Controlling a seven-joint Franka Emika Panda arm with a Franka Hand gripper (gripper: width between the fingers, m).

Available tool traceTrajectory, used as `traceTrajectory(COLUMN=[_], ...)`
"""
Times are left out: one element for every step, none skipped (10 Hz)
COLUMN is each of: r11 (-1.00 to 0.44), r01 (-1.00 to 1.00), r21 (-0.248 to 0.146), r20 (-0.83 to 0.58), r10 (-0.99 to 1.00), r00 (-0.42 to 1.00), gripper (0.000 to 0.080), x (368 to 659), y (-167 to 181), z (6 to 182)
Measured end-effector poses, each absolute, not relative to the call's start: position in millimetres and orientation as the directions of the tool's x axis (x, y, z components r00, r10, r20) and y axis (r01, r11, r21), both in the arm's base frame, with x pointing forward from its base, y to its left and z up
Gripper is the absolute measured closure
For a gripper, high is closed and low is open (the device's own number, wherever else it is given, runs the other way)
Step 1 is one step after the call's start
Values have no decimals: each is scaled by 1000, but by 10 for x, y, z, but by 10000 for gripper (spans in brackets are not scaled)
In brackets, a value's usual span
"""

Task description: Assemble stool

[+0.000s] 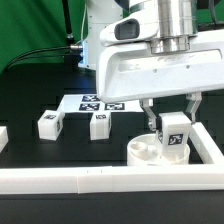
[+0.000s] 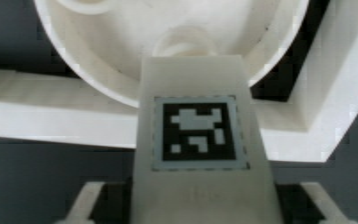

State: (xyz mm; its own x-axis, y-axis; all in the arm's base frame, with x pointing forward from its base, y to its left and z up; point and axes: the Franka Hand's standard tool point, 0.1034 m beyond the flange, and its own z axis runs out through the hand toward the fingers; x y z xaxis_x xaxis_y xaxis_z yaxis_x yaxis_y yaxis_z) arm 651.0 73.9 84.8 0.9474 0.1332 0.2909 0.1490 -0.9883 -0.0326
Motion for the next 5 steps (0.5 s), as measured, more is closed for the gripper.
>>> traceTrajectory(r11=[-988, -988, -988, -988, -988], r01=[149, 150, 150, 151, 151], r21=[-31, -31, -31, -31, -31], r20=[299, 304, 302, 302, 304], r10=[133, 133, 133, 134, 134], r00=[945, 943, 944, 944, 943], gripper=[462, 461, 461, 295, 181], x=[6515, 6518, 6509, 6515, 6524], y=[743, 744, 745, 751, 752], z=[849, 849, 841, 867, 895])
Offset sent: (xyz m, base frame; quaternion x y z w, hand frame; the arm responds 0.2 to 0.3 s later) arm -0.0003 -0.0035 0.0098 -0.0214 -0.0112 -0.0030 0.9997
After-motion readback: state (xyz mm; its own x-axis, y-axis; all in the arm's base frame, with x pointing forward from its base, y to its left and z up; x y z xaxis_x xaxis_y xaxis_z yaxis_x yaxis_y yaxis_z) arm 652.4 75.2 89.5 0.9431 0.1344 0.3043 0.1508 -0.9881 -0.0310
